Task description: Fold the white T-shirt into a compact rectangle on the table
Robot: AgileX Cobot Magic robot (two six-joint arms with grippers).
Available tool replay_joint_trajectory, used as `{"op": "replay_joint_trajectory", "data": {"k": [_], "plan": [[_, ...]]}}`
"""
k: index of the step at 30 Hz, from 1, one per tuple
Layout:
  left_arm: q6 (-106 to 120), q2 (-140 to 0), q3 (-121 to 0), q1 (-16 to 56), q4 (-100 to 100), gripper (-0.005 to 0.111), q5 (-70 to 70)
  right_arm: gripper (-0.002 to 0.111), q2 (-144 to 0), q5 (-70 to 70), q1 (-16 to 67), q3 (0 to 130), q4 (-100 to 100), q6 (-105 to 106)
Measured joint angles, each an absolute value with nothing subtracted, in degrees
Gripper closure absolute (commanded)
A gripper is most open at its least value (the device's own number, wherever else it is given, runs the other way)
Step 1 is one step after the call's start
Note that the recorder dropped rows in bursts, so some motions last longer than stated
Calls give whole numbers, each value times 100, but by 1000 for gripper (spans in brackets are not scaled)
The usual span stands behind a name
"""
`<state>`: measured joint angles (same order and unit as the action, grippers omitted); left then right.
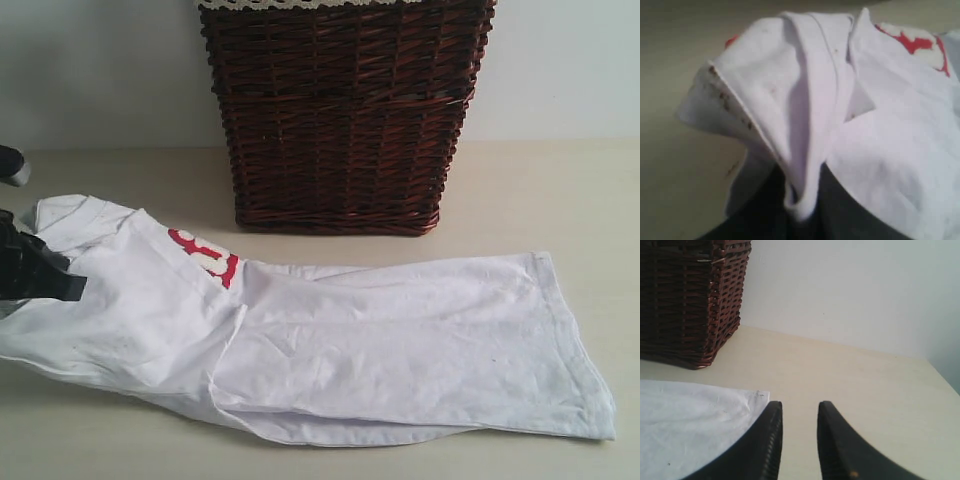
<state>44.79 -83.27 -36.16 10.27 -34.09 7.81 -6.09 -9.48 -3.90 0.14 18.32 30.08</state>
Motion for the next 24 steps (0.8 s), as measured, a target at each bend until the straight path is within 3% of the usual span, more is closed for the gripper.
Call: {"op": "replay_joint_trajectory", "data": {"k": [12, 24], "plan": [[4478, -8648, -3648, 1206, -3344, 107, 701, 83, -609, -948, -390, 14, 1832, 3008], [4478, -8556, -4560, 1302, -3270, 107, 845, 83, -609, -948, -390, 14, 1832, 3008]]}}
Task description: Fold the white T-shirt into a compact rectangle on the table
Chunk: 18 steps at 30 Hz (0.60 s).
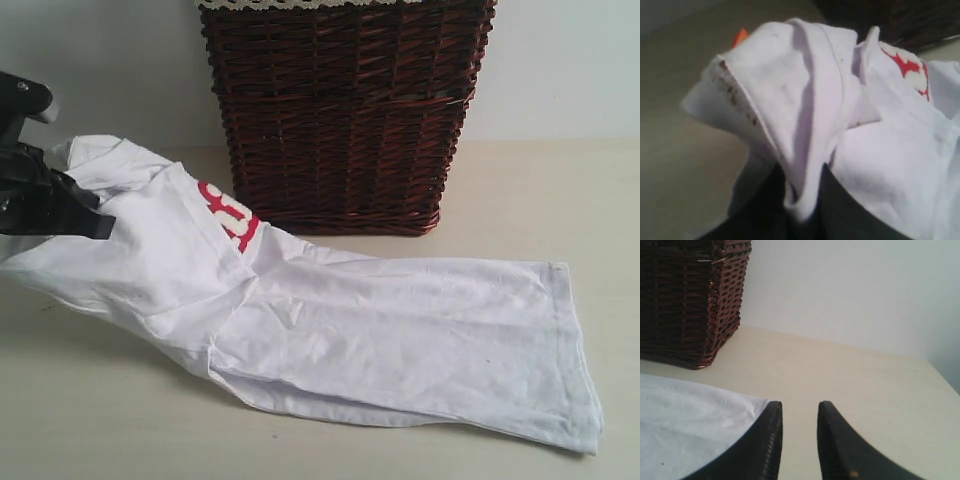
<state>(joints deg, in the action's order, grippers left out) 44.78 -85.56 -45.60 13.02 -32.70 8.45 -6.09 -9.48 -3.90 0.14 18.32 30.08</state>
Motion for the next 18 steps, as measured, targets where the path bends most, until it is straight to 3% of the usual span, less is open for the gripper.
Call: {"op": "replay_joint_trajectory", "data": {"k": [12, 18], "plan": [[4413, -8549, -4673, 1259, -2339, 107, 888, 83, -609, -948, -390, 14, 1832, 3008], [4089, -8549, -4221, 891, -2314, 107, 930, 83, -609, -948, -390, 14, 1832, 3008]]}}
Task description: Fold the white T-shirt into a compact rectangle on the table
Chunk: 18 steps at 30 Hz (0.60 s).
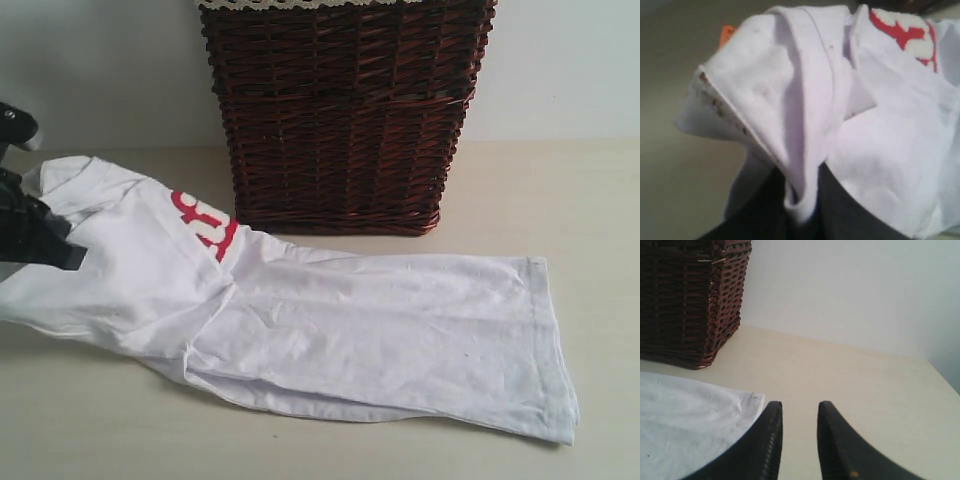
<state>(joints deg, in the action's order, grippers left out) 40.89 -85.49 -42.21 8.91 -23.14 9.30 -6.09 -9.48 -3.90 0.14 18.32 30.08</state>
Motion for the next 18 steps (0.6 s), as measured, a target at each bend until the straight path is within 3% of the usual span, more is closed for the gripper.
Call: {"op": "replay_joint_trajectory", "data": {"k": [11, 18], "plan": [[4039, -8395, -4019, -540, -2288, 107, 602, 83, -609, -948, -390, 14, 1832, 3008], [4039, -8382, -4019, -674, -2254, 107, 704, 83, -609, -948, -390, 14, 1832, 3008]]}}
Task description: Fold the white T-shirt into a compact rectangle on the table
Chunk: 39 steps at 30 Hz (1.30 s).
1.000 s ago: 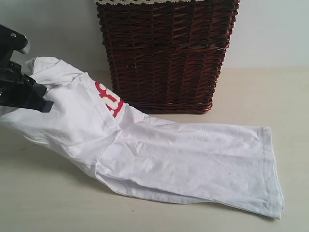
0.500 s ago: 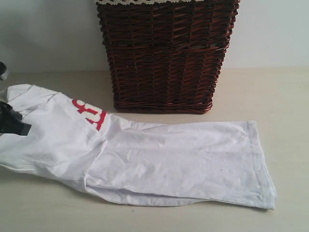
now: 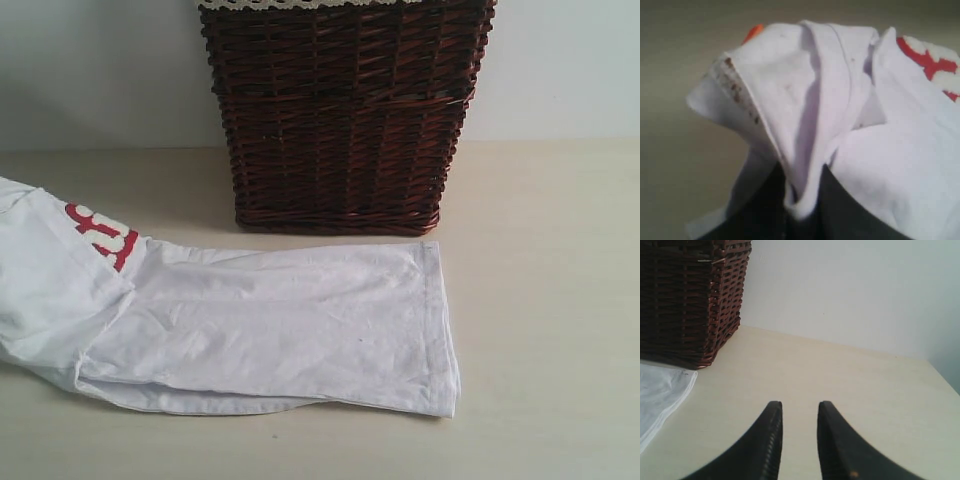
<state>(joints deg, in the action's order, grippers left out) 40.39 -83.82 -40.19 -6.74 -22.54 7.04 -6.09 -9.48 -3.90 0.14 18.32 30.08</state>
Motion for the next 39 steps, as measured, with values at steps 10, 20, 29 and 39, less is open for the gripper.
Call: {"op": "replay_joint_trajectory", "data": {"k": [10, 20, 29, 39], "plan": [[4039, -8382, -4361, 142, -2254, 107, 693, 83, -609, -948, -390, 14, 1832, 3008], [4039, -8654, -4708, 1396, -2254, 107, 693, 83, -609, -948, -390, 14, 1832, 3008], [4039, -9117, -4817, 2502, -2254, 107, 499, 83, -609, -948, -390, 14, 1832, 3008], [4039, -9876, -5720, 3567, -2254, 107, 418, 83, -609, -948, -390, 14, 1832, 3008]]}}
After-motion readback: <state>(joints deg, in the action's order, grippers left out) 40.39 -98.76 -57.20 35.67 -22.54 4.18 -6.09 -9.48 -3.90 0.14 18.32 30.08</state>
